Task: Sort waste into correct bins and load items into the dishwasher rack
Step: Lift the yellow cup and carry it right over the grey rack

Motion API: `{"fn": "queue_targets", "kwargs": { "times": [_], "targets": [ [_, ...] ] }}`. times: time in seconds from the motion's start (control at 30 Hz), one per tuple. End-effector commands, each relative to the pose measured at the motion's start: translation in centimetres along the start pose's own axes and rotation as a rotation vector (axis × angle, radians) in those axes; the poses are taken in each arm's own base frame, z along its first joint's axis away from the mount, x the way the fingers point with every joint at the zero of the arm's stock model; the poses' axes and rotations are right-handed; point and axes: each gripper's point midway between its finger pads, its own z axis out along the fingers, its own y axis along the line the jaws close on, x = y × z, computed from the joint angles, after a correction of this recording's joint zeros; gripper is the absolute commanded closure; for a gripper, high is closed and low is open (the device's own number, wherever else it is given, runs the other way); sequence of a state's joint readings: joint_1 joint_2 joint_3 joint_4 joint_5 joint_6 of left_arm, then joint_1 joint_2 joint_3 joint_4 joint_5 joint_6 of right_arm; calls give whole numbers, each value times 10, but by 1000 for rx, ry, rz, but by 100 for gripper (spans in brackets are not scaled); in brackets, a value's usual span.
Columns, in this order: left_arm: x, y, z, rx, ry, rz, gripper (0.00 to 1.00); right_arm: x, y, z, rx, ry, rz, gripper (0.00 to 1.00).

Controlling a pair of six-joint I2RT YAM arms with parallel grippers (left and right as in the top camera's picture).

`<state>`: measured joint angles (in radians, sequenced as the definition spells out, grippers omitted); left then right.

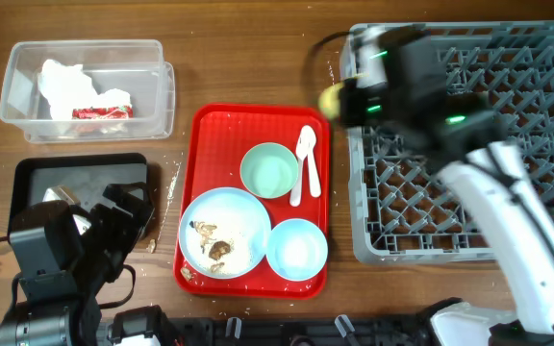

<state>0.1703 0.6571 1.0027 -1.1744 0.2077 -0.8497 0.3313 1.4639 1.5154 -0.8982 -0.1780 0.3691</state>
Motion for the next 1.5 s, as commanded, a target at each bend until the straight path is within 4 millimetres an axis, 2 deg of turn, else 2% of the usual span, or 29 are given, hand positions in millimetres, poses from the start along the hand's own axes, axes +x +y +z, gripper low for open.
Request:
{"fn": "queue_targets", "kwargs": {
  "times": [0.0, 0.1, 0.27, 0.47, 0.63, 0.77, 0.9, 1.13, 1.2, 1.37, 1.47],
  "targets": [
    [1, -1, 0, 9, 5, 8, 0, -10, -29, -13, -162, 35, 0, 96],
    [1, -1, 0, 9, 5, 8, 0, -18, -67, -21, -290, 19, 61, 96],
    [1, -1, 0, 9, 5, 8, 0, -27, -97, -25, -517, -18, 107, 96],
    [1, -1, 0, 9, 5, 8, 0, -26, -141, 14, -616, 12, 242, 96],
    [1, -1, 0, 9, 5, 8, 0, -14, -173, 44, -624, 53, 350, 96],
    [1, -1, 0, 9, 5, 8, 0, -6, -200, 58, -615, 63, 424, 96],
    [1, -1, 0, 9, 5, 8, 0, -5, -211, 56, -631, 49, 461, 96],
    [1, -1, 0, 9, 5, 8, 0, 1, -217, 60, -580, 69, 467, 96],
    [1, -1, 0, 9, 5, 8, 0, 2, -216, 60, -582, 75, 473, 96],
    [1, -1, 0, 9, 5, 8, 0, -7, -198, 48, -714, 51, 494, 96],
    [1, -1, 0, 9, 5, 8, 0, -5, -194, 50, -713, 70, 498, 96]
  ]
}}
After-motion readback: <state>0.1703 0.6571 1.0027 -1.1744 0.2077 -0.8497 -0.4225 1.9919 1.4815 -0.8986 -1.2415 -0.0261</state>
